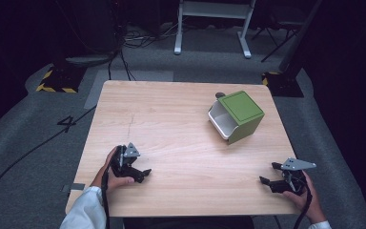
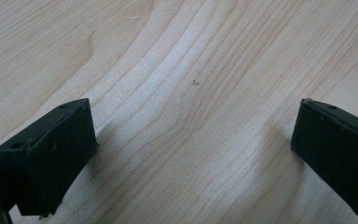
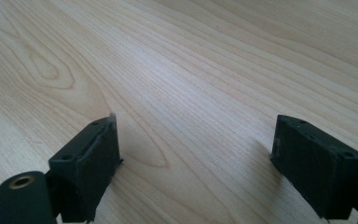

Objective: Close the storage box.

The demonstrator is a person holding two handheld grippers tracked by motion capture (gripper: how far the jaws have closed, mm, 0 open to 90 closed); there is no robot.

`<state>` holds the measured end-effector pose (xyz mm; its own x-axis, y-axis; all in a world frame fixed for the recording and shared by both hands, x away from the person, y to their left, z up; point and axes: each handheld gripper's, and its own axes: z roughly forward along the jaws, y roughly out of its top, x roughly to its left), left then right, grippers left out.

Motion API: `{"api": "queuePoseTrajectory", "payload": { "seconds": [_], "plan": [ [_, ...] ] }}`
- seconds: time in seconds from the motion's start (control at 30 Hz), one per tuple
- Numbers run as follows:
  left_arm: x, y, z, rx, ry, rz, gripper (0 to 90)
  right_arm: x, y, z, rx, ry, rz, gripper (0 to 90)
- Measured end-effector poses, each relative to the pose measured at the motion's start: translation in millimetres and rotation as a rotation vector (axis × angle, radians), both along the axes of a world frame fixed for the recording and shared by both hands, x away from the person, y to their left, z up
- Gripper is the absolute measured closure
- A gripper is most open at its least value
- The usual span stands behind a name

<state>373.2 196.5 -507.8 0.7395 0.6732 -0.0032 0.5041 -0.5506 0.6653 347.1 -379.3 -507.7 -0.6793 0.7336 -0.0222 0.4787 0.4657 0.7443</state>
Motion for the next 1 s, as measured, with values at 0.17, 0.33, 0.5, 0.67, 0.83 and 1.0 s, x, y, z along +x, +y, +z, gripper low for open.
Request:
{"api": "queuePoseTrajectory", "payload": {
  "seconds": [0.17, 0.33, 0.5, 0.67, 0.83, 1.0],
  "plan": [
    [-0.1, 0.0, 0.0, 0.000, 0.001, 0.000, 0.2, 0.5, -0.4, 0.0, 0.000, 0.002, 0.001, 15.1],
    [0.0, -0.1, 0.0, 0.000, 0.000, 0.001, 0.2, 1.0, -0.5, 0.0, 0.004, 0.006, 0.003, 15.3],
    [0.2, -0.7, -0.2, -0.006, 0.002, 0.005, 0.2, 4.1, -1.3, 2.4, -0.005, 0.001, -0.006, 18.8],
    [0.1, -0.7, -0.2, -0.006, 0.001, 0.007, 0.2, 12.3, 2.8, 15.9, 0.050, -0.014, 0.001, 20.2],
    [0.1, -0.7, -0.2, -0.006, 0.001, 0.007, 0.3, 23.2, 17.0, 41.6, 0.057, -0.036, 0.059, 22.5],
    [0.1, -0.7, -0.2, -0.006, 0.001, 0.007, 0.3, 37.8, 27.3, 71.1, 0.111, -0.081, 0.058, 25.4]
  ]
}}
